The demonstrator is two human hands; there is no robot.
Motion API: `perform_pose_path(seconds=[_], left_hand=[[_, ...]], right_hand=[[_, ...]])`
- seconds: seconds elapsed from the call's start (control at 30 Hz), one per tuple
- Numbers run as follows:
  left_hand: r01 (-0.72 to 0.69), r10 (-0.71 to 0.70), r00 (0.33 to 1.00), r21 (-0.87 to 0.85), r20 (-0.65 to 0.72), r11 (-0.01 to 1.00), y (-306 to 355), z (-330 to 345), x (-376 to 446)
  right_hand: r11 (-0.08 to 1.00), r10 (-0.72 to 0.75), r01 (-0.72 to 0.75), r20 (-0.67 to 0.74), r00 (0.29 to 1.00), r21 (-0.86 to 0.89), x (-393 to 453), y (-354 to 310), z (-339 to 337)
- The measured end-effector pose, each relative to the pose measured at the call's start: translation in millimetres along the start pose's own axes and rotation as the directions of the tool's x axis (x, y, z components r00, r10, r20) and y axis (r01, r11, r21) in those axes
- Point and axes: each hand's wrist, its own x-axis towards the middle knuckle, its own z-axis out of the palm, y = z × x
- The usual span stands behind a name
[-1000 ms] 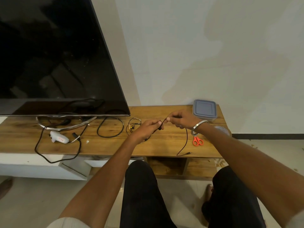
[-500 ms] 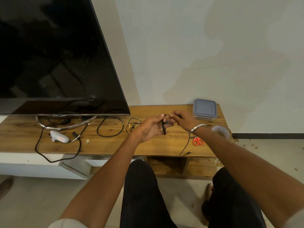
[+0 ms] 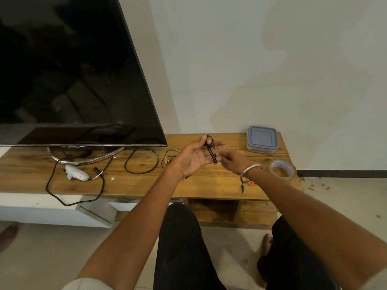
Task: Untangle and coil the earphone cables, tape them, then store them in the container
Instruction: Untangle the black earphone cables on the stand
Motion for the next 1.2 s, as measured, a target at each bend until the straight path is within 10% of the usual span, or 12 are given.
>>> perform_pose_path(seconds=[0.33, 0.77, 1.2], left_hand=[[-0.024, 0.107, 0.975, 0.382, -0.197, 0.924, -4.5, -5.0, 6.2], [0.120, 0.155, 0.967, 0.895, -0.204, 0.431, -22.6, -35.8, 2.9], [0.205, -0.121, 0.979, 0.829, -0.167, 0.520, -14.4, -20.2, -4.3]], right_hand=[[0.996, -0.074, 0.081, 0.176, 0.982, -0.032, -10.2, -14.7, 7.0], [0.984, -0.157, 0.140, 0.157, 0.975, 0.112, -11.7, -27.7, -10.7], [0.992, -0.116, 0.116, -0.007, 0.993, 0.040, -7.4, -24.4, -23.6]])
